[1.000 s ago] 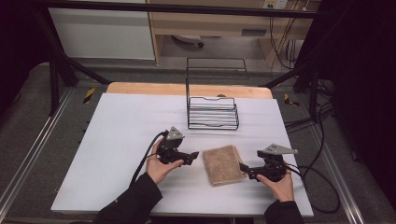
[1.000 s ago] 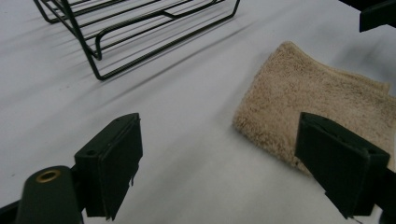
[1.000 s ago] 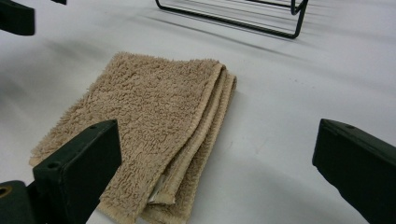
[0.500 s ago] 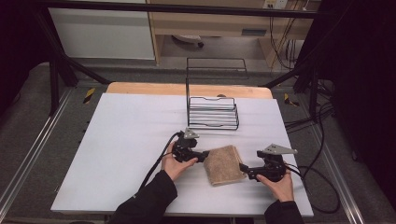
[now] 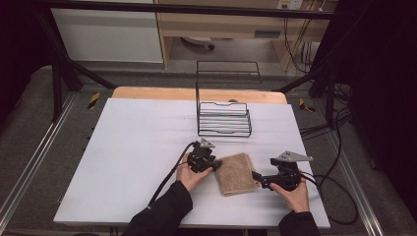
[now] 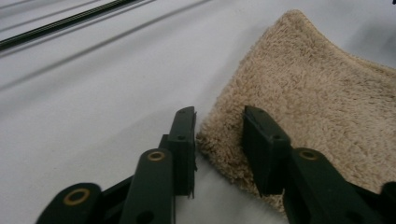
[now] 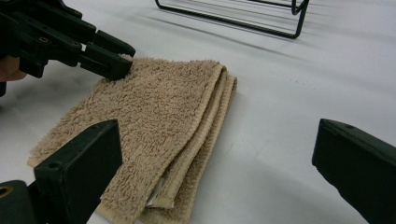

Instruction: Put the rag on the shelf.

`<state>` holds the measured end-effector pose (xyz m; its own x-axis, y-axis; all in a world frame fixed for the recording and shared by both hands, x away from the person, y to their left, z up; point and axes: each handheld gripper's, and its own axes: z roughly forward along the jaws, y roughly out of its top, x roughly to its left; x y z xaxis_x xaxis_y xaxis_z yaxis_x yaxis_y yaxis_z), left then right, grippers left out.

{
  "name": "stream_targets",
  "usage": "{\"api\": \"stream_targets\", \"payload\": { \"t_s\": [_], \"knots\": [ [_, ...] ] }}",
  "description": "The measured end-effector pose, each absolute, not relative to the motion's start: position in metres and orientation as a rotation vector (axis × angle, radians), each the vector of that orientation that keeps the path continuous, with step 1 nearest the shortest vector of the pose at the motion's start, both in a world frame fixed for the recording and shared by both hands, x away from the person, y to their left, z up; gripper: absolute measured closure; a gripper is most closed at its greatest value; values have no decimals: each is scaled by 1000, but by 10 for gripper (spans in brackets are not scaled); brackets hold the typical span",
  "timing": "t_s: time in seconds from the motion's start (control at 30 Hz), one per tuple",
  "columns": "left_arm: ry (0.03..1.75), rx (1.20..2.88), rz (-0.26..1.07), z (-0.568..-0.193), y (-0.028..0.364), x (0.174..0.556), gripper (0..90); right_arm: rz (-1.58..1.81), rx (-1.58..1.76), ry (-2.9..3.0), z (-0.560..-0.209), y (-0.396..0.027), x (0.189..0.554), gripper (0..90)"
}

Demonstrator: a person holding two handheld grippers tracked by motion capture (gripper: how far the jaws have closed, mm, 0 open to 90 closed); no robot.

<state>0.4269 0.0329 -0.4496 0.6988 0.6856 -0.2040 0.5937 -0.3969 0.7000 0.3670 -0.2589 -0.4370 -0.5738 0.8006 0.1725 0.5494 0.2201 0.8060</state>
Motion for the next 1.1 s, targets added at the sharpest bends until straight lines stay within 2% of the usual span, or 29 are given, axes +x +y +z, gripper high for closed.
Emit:
{"api": "stream_targets", "payload": {
  "t_s": [0.1, 0.53, 0.7, 0.83, 0.9, 0.93, 1.0, 1.07, 1.1],
  "knots": [
    [978, 2117, 148, -450, 32, 426, 697, 1279, 1271, 2217, -436, -256, 370, 20],
    [985, 2118, 204, -452, 27, 422, 765, 1246, 1281, 2213, -433, -241, 394, 18],
    [978, 2119, 200, -453, 27, 422, 768, 1244, 1308, 2212, -437, -233, 411, 109],
    [966, 2124, 207, -453, 27, 422, 771, 1216, 1314, 2235, -444, -225, 425, 256],
    [965, 2123, 205, -453, 27, 422, 771, 1201, 1314, 2239, -445, -223, 427, 279],
    [960, 2125, 214, -453, 28, 422, 771, 1185, 1315, 2252, -448, -219, 431, 360],
    [961, 2124, 205, -453, 27, 422, 772, 1178, 1317, 2255, -450, -218, 432, 388],
    [961, 2123, 200, -453, 28, 423, 771, 1160, 1320, 2283, -453, -217, 434, 466],
    [966, 2118, 194, -453, 28, 423, 771, 1160, 1320, 2283, -453, -217, 434, 466]
  ]
}}
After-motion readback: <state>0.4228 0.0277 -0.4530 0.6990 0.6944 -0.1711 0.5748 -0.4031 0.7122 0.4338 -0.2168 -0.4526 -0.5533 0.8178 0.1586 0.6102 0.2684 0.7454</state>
